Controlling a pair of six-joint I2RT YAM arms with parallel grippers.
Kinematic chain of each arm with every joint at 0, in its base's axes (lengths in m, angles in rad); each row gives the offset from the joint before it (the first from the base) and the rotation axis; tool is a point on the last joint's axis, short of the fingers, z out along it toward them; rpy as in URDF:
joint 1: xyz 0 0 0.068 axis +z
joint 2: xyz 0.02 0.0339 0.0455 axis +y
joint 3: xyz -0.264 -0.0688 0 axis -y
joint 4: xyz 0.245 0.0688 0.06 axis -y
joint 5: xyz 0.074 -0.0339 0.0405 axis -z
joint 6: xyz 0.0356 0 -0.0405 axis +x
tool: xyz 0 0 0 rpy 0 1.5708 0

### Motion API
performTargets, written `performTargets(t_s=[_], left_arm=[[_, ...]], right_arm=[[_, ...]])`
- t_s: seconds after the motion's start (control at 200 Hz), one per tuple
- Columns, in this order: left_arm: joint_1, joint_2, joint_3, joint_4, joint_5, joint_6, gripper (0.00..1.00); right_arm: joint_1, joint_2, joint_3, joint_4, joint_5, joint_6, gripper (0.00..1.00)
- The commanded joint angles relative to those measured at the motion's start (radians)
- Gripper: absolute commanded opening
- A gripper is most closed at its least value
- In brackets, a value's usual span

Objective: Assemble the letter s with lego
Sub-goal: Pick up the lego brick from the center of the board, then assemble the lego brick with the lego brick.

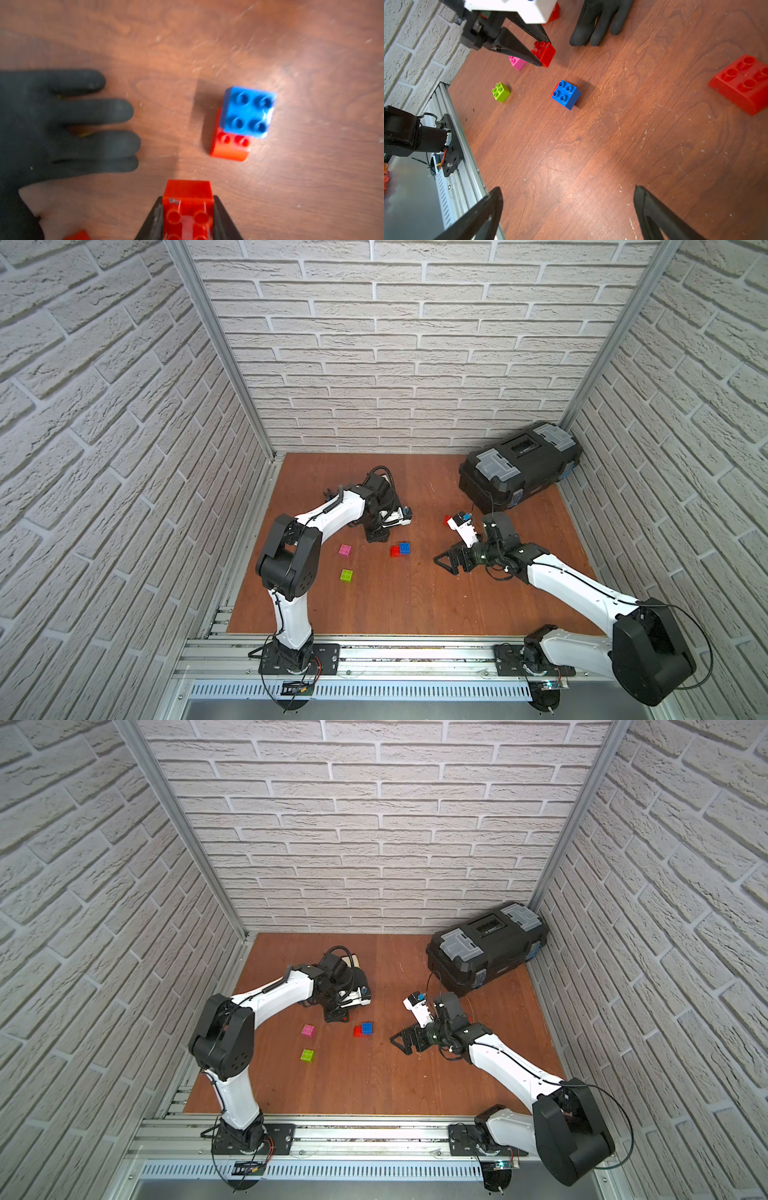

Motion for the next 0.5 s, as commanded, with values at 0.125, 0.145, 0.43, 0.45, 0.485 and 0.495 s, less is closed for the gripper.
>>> performTargets(t_s=[0.125, 0.145, 0.43, 0.45, 0.485, 0.495], left_arm=[[-0.090, -0.020, 0.049, -0.069, 0.058, -0.030, 0.31], [-0.096, -0.018, 0.046, -0.067, 0.056, -0.030, 0.31], [-0.140, 0.023, 0.047, -0.033, 0.033, -0.035, 0.31], [-0.142, 0.025, 0.045, -0.028, 0.029, -0.035, 0.31], [-0.142, 0.027, 0.042, -0.021, 0.023, -0.035, 0.31], [-0.143, 0.027, 0.041, -0.019, 0.022, -0.033, 0.31]], right_arm=[[-0.003, -0.056, 0.013, -0.006, 0.028, -0.022, 1.00], [-0.003, -0.061, 0.010, -0.007, 0.029, -0.022, 1.00], [-0.013, -0.094, -0.008, -0.023, 0.047, -0.023, 1.00], [-0.014, -0.095, -0.009, -0.025, 0.047, -0.023, 1.00], [-0.015, -0.098, -0.011, -0.025, 0.048, -0.024, 1.00], [-0.015, -0.098, -0.011, -0.025, 0.049, -0.023, 1.00]])
